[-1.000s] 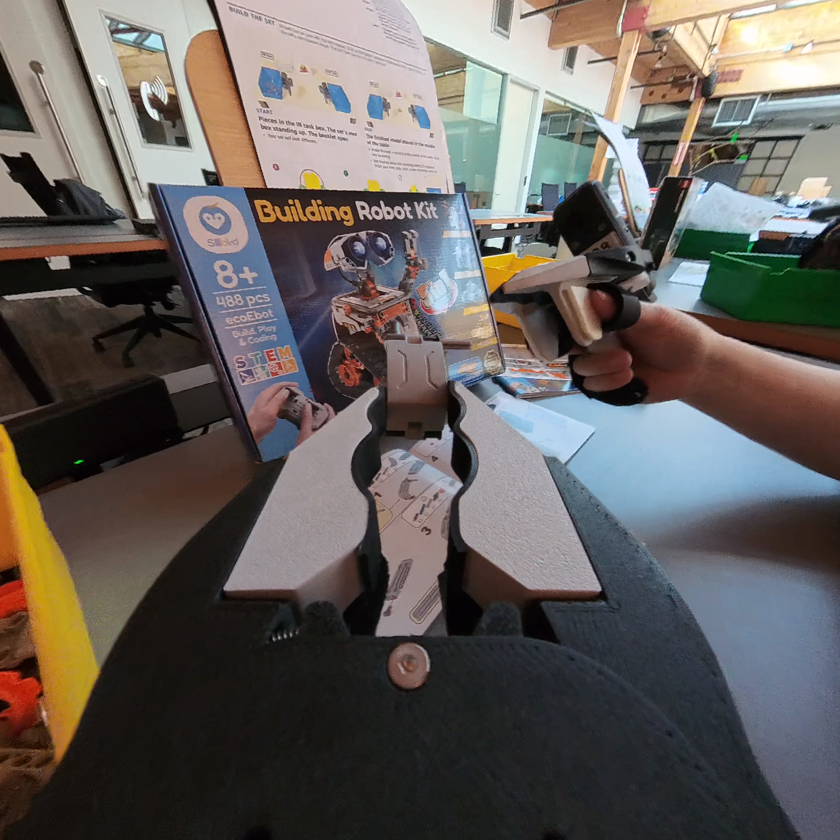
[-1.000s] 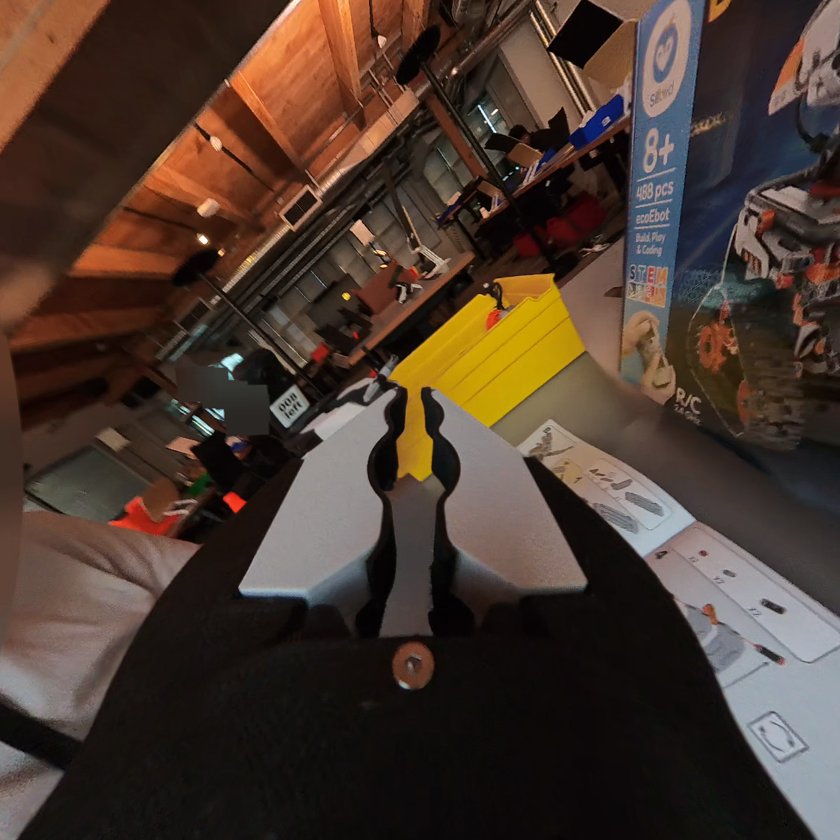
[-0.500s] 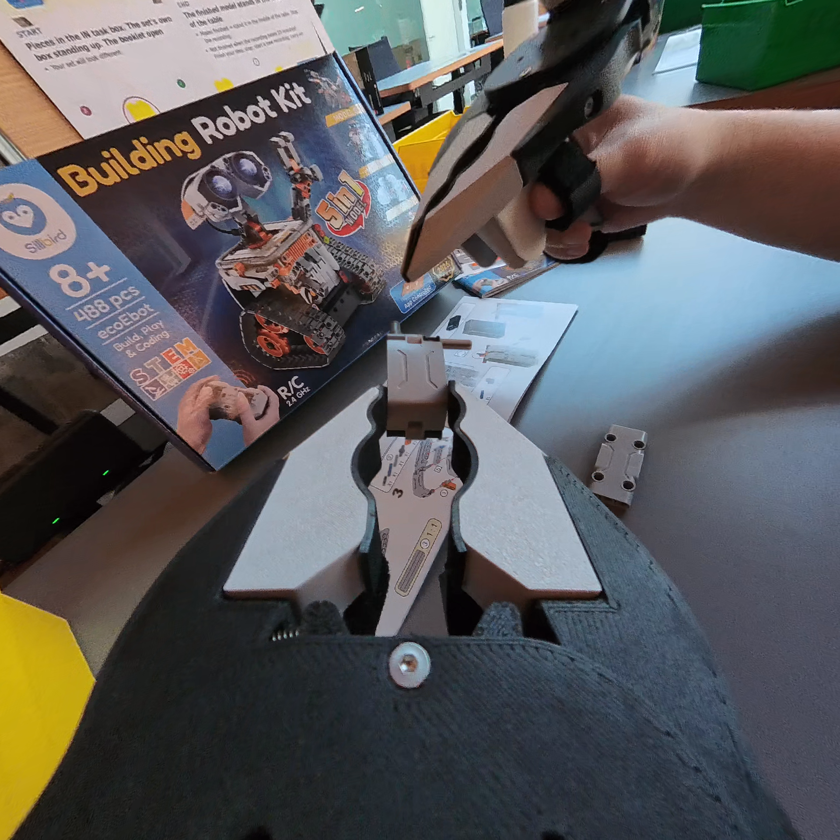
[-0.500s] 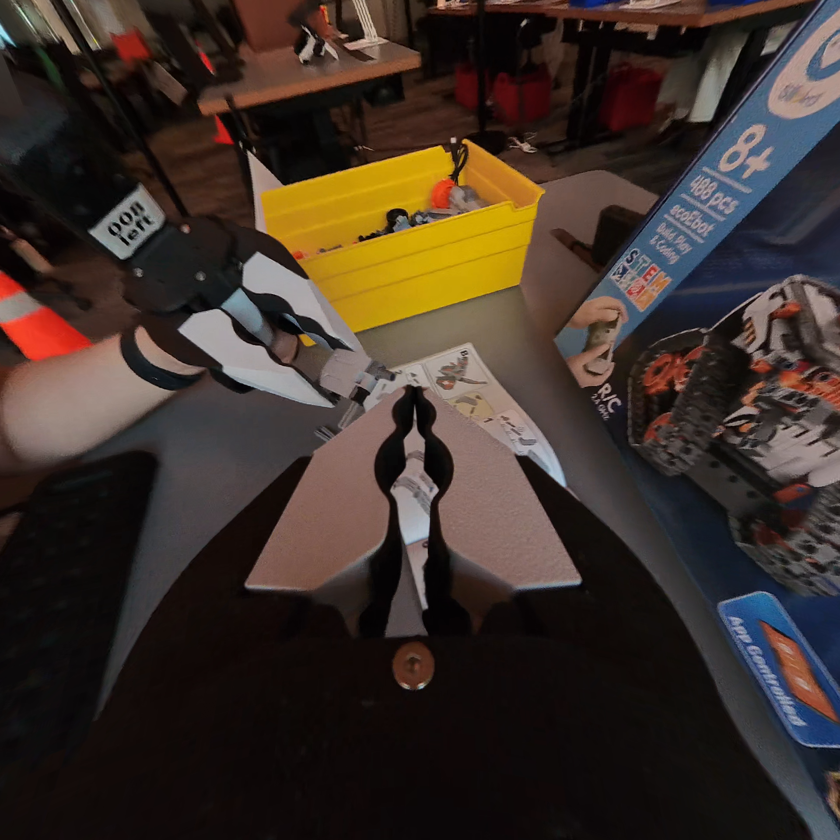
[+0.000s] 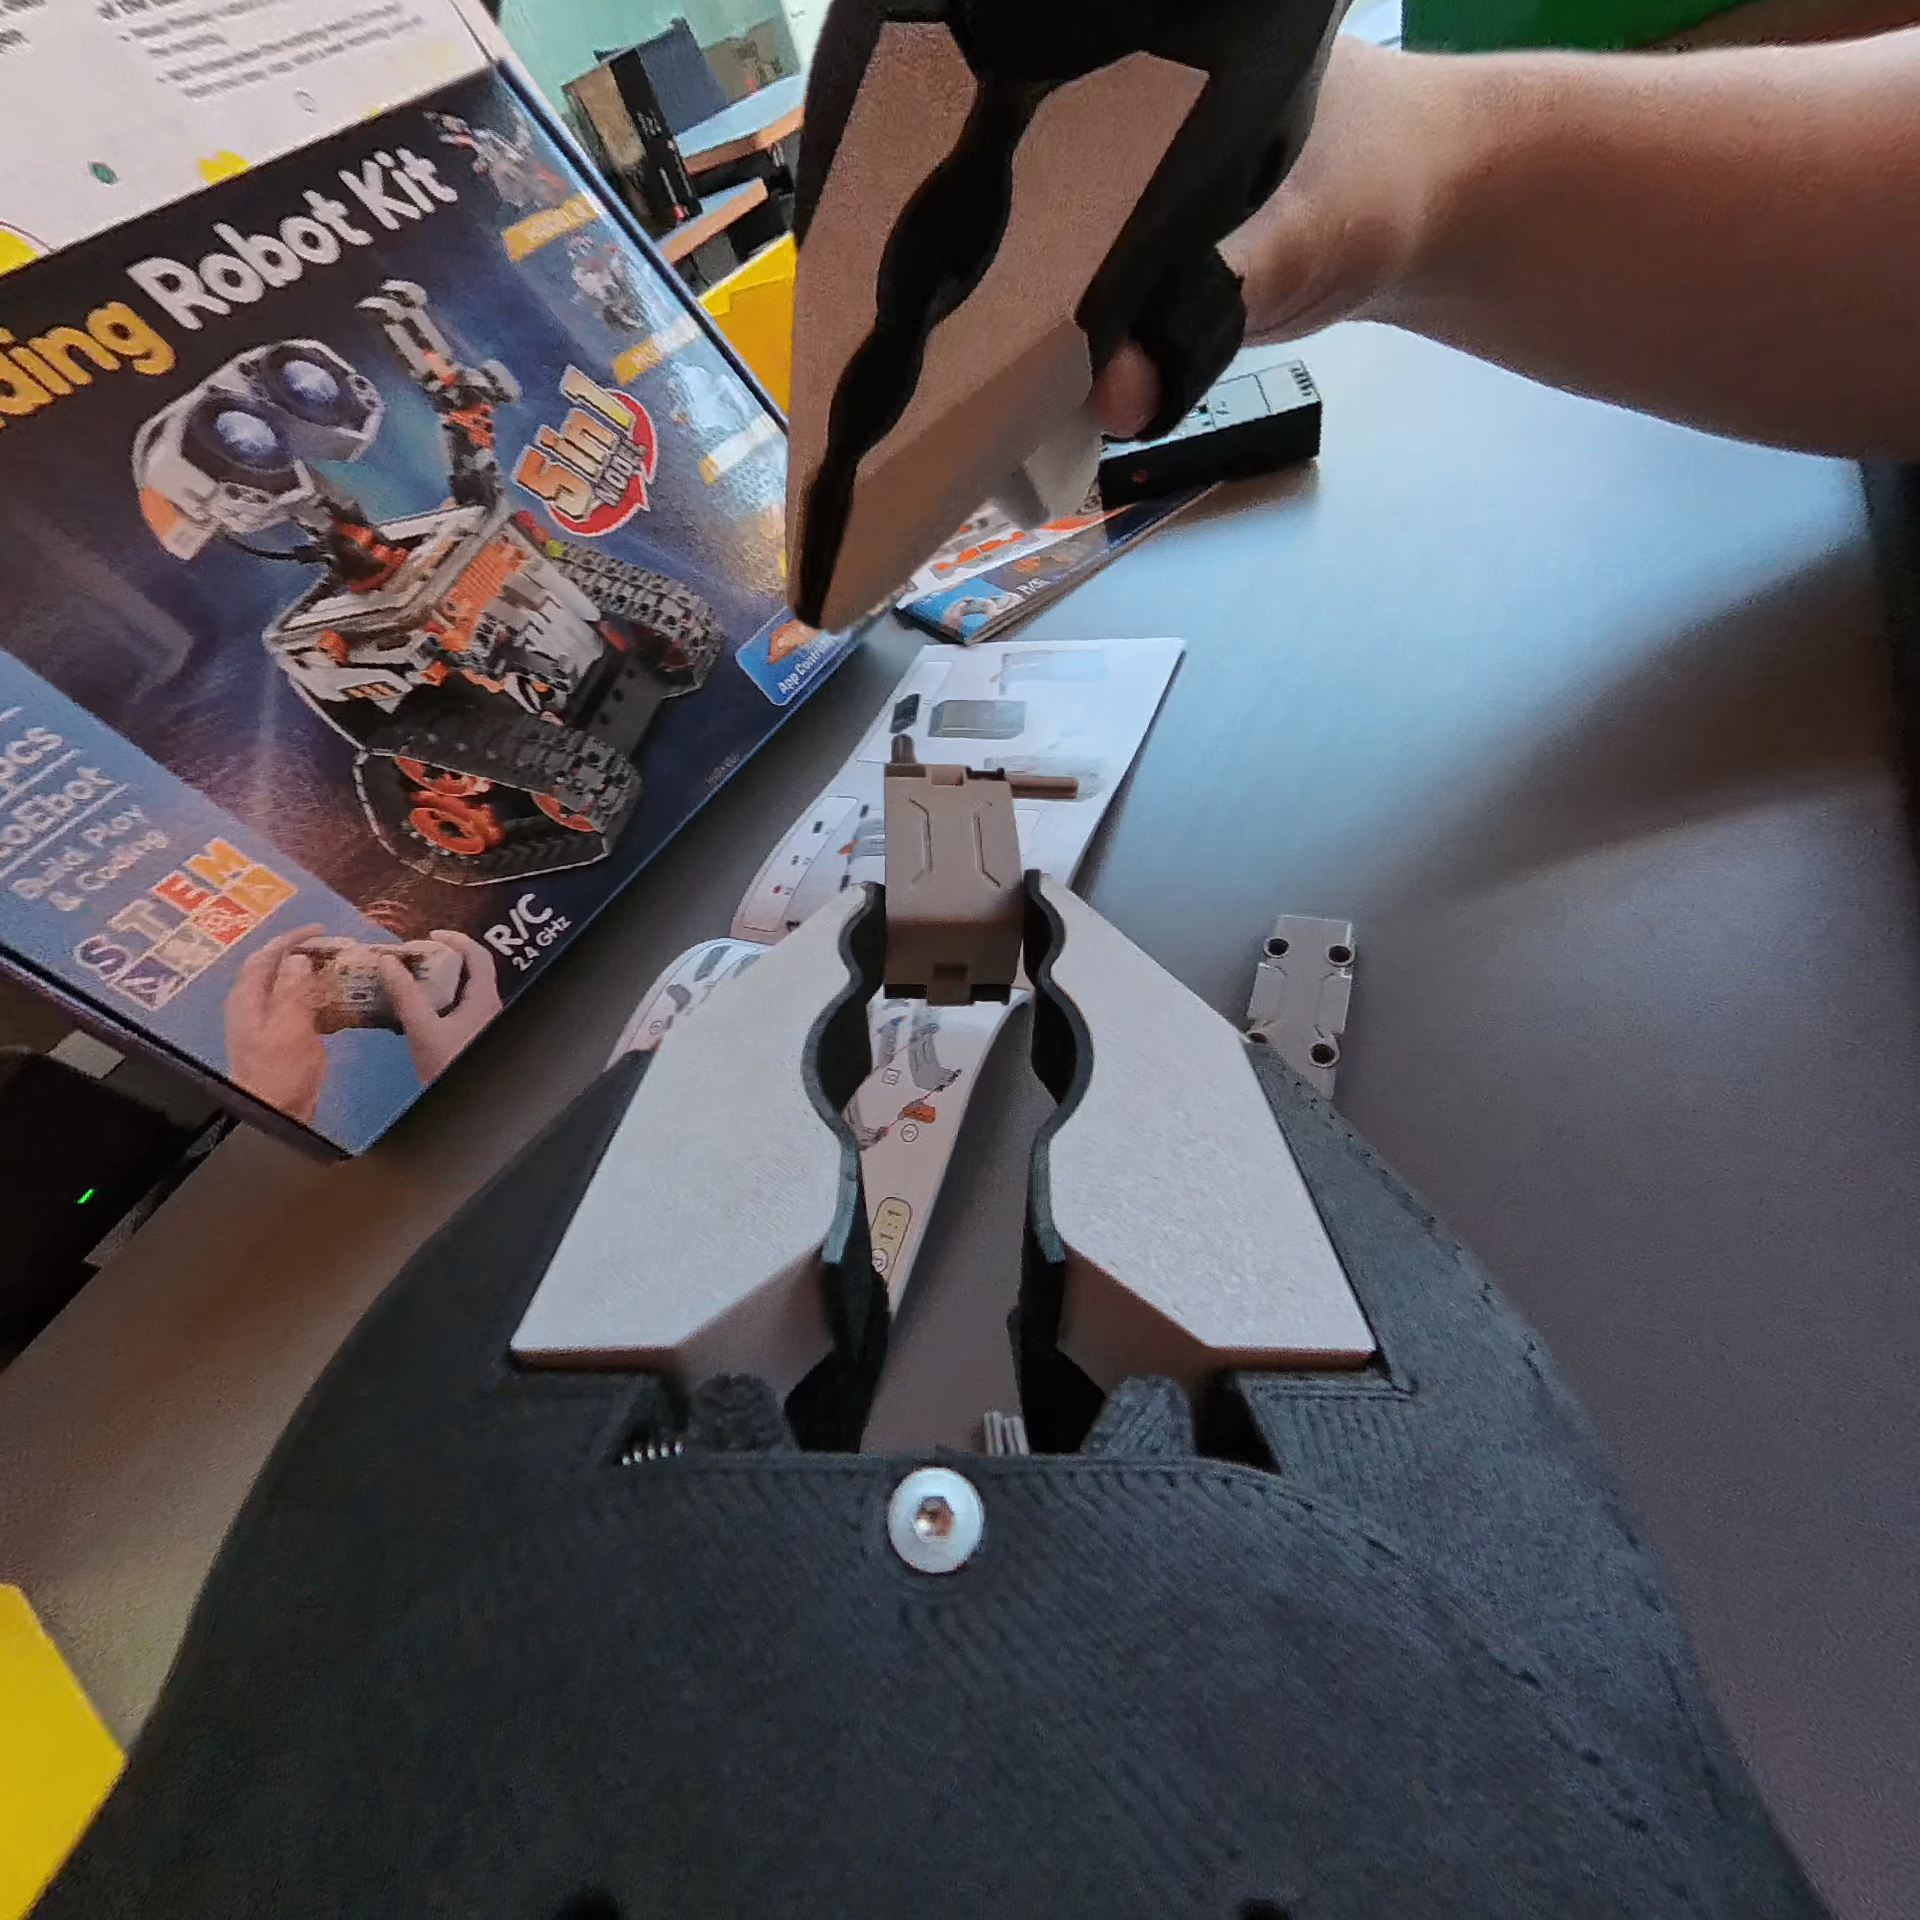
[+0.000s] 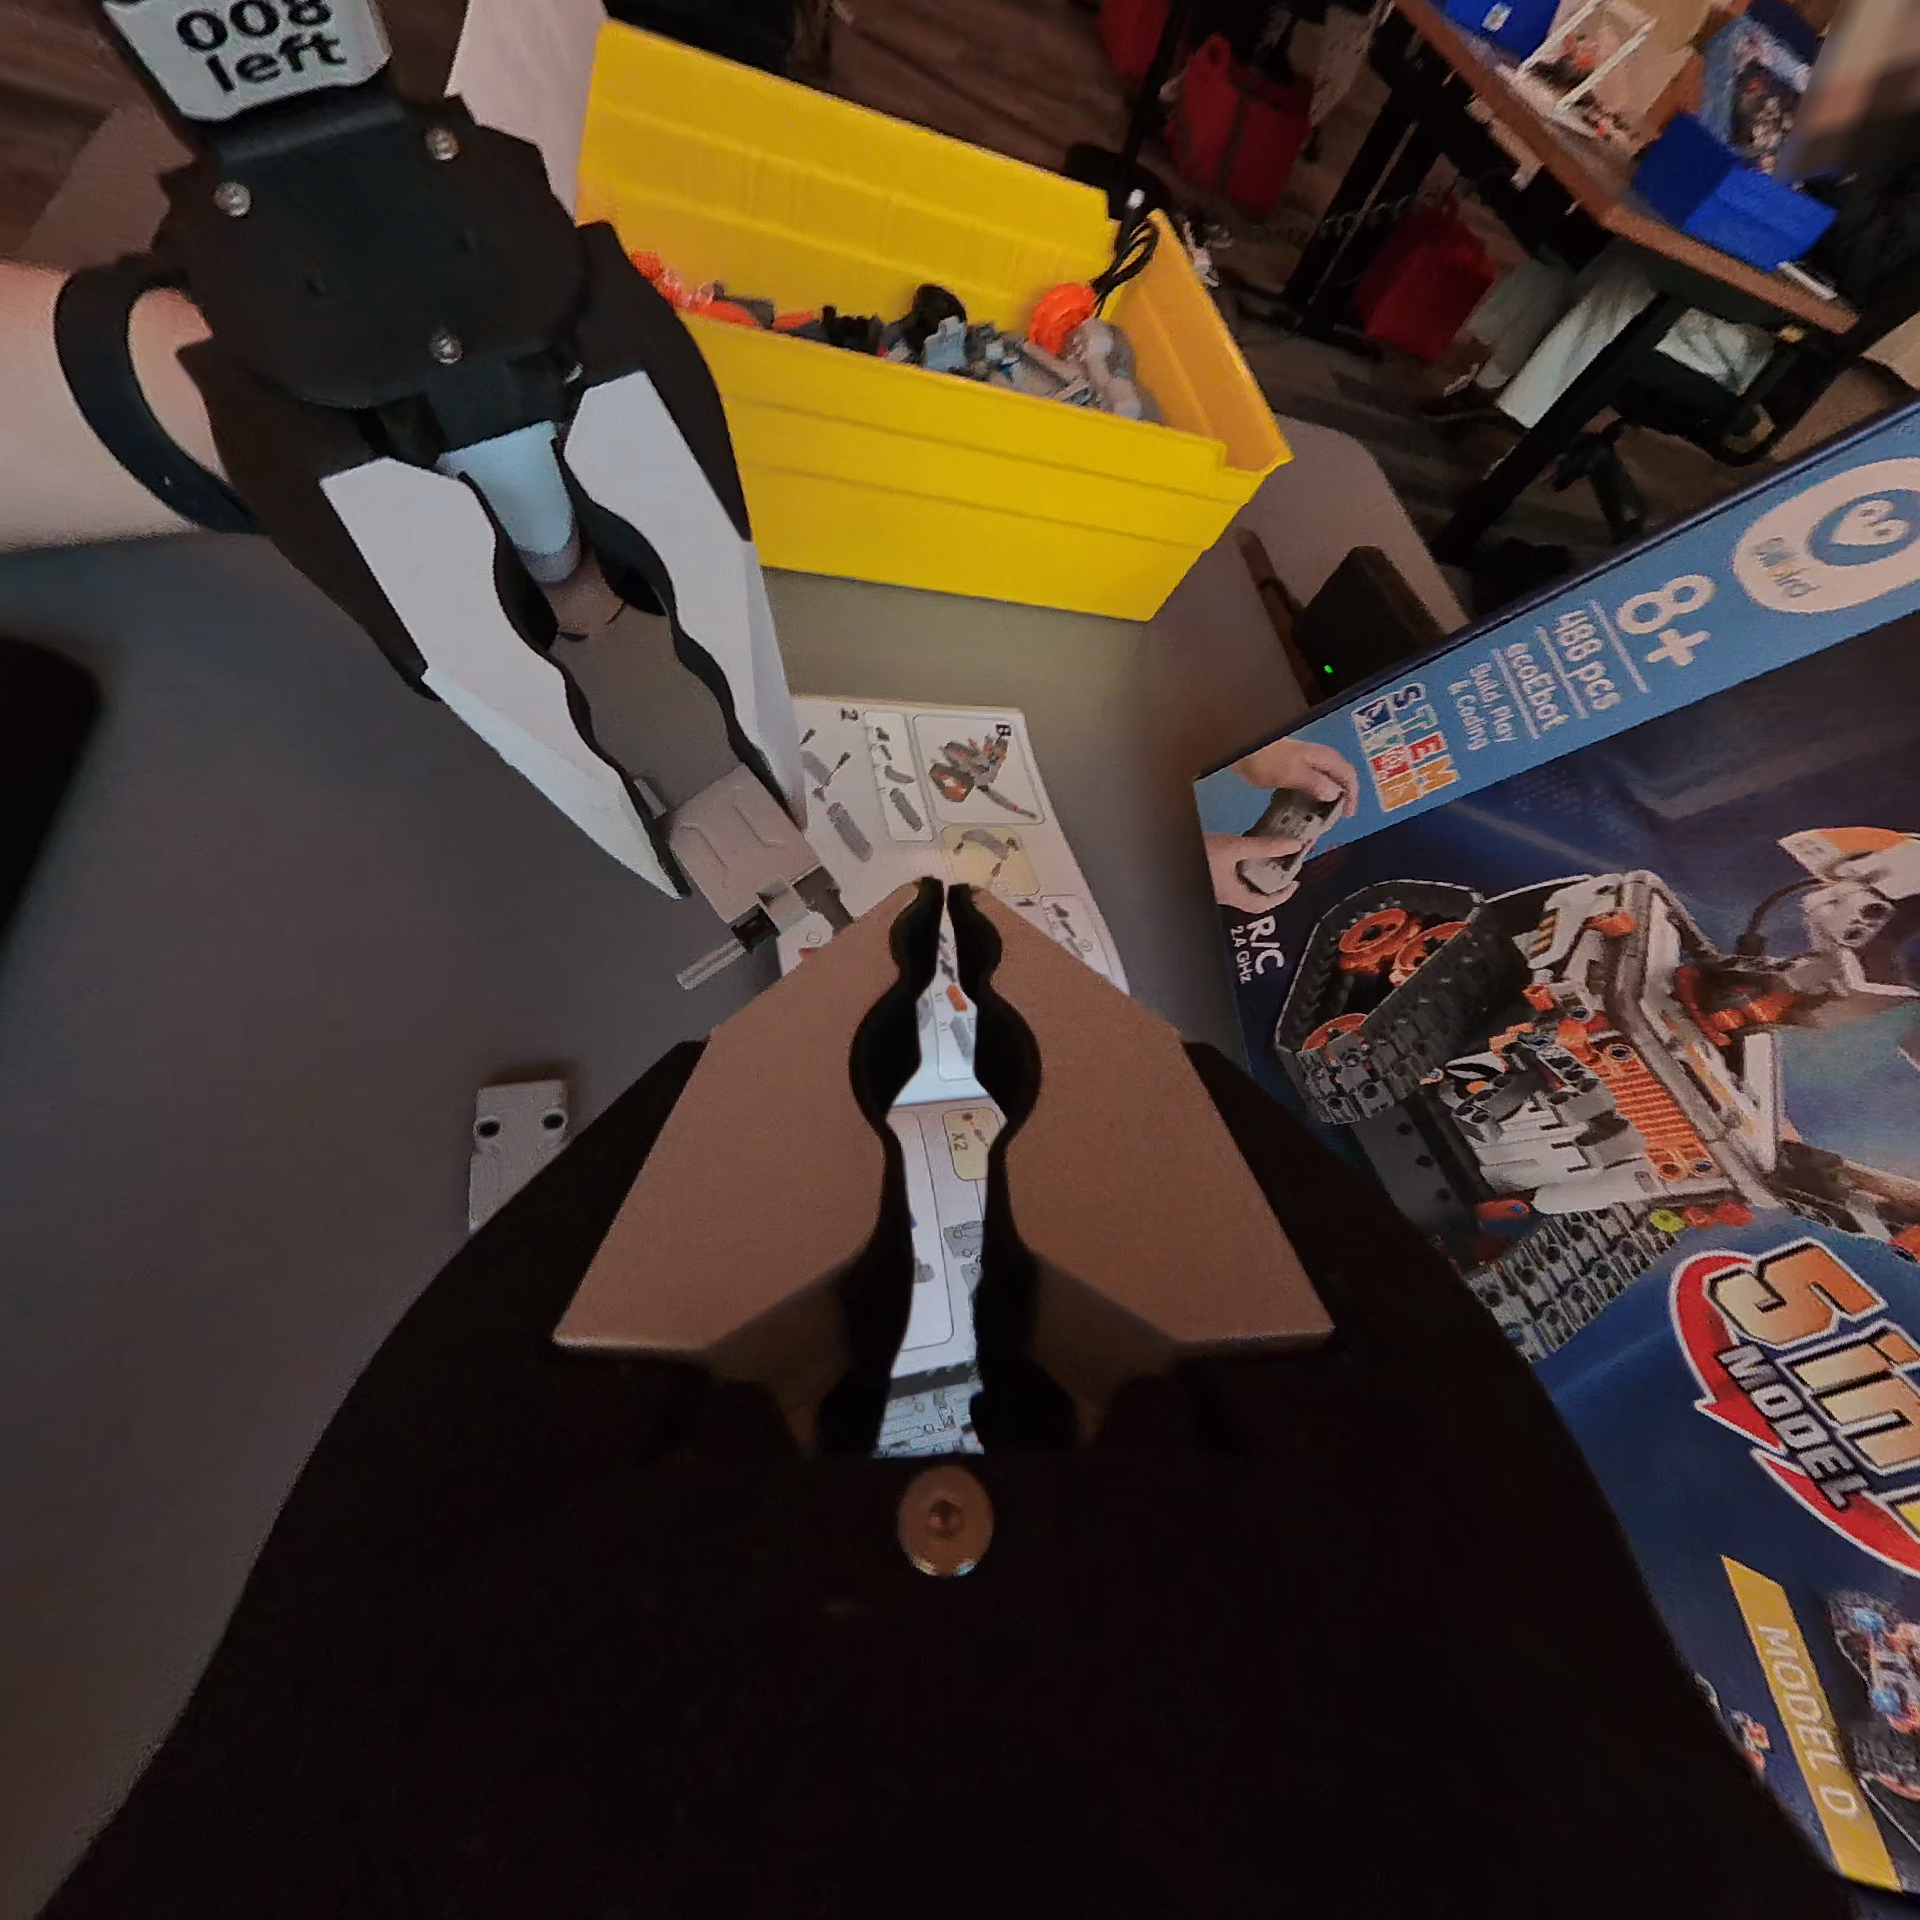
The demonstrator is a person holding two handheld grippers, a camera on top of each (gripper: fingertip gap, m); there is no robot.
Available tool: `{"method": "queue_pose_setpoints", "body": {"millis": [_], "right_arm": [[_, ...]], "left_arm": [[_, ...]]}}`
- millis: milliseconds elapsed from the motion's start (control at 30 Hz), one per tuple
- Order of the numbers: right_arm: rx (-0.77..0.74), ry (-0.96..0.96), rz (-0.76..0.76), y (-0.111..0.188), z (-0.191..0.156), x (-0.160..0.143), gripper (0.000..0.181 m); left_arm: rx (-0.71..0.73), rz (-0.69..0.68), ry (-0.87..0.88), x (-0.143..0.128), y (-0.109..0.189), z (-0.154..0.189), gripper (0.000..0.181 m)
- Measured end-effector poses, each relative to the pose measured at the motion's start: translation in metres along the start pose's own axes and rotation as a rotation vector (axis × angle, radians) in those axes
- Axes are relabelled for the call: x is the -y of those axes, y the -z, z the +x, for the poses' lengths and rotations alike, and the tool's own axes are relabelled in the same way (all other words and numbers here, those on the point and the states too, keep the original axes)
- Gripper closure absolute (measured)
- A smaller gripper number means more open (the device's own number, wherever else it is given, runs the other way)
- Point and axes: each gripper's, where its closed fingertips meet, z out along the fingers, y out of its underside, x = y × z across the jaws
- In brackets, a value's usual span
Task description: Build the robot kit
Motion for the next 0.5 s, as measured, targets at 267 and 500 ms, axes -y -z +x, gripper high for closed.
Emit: {"method": "queue_pose_setpoints", "body": {"millis": [267,500], "right_arm": [[0.053,0.063,-0.058,-0.012,-0.015,-0.013,0.181],[0.046,0.101,-0.036,-0.013,-0.017,-0.009,0.181]], "left_arm": [[-0.017,-0.018,0.008,-0.004,-0.006,0.005,0.156],[-0.014,-0.009,0.006,-0.001,-0.004,0.004,0.156]]}}
